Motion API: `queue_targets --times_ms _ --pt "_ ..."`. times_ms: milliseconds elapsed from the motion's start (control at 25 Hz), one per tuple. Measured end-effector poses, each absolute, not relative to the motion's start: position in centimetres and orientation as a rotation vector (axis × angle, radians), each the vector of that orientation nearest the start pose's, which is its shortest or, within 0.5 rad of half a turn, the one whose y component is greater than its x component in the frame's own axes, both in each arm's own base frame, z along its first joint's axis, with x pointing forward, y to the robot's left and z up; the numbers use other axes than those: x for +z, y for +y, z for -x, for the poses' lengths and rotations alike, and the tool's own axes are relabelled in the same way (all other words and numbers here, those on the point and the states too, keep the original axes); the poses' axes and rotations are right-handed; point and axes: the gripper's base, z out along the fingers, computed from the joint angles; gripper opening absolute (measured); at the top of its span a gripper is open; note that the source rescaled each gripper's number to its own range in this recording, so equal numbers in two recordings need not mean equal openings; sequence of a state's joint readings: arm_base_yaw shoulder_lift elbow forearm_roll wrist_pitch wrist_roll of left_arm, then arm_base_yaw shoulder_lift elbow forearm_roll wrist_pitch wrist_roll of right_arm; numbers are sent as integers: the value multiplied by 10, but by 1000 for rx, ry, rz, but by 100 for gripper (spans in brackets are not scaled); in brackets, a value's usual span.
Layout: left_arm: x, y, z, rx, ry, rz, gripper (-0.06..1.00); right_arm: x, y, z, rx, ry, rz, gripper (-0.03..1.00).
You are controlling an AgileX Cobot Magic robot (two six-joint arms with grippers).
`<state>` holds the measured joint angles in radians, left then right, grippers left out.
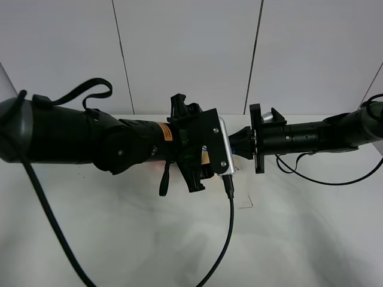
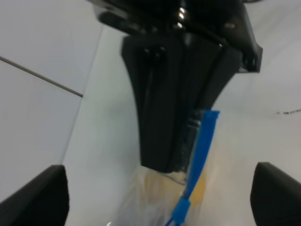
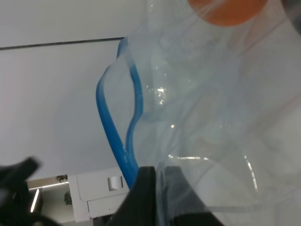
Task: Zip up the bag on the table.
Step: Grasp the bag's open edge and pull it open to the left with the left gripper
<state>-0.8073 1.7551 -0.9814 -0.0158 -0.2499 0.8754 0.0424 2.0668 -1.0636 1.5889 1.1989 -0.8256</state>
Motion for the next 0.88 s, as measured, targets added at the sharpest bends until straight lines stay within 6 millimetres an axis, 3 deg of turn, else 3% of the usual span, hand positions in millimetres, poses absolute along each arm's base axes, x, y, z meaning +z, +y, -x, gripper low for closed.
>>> queue_targets --times_ms 360,560,880 --pt "190 -263 -253 45 1268 -1389 99 142 100 -356 1832 2423 -320 0" --pt "180 -266 -256 48 1231 -1348 87 142 100 -356 1832 2423 -320 0" --pt "176 -267 -257 48 1218 -1331 82 143 100 -356 1832 2422 -319 0"
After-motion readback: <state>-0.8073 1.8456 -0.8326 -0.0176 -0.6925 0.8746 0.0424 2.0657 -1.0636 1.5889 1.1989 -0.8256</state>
